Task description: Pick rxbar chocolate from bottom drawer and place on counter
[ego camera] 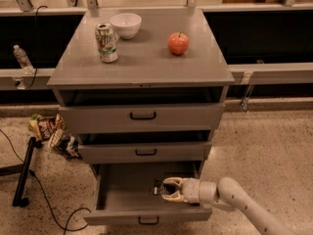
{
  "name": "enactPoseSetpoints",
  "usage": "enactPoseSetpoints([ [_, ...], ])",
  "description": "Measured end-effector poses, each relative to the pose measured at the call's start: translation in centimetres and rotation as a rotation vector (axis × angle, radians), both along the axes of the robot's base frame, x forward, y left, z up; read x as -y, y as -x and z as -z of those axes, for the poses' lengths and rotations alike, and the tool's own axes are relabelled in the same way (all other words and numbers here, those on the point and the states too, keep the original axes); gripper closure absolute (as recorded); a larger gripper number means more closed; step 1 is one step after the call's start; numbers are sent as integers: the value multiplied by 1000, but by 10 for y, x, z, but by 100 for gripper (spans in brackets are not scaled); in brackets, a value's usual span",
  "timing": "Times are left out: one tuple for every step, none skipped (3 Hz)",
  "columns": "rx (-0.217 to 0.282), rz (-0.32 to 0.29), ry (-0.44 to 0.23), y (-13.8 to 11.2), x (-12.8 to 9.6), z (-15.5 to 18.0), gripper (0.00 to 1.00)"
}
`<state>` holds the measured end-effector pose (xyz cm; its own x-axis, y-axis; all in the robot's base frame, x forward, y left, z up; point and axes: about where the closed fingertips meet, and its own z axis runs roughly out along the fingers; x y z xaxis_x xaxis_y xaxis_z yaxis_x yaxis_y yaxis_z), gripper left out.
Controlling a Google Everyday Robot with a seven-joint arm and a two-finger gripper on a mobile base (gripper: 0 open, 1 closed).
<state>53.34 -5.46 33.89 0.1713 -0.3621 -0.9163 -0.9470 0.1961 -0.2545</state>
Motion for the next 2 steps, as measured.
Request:
enactPoseSetpoints([
  [0,19,-16,18,15,-55,100],
  [-27,42,15,35,21,-141,100],
])
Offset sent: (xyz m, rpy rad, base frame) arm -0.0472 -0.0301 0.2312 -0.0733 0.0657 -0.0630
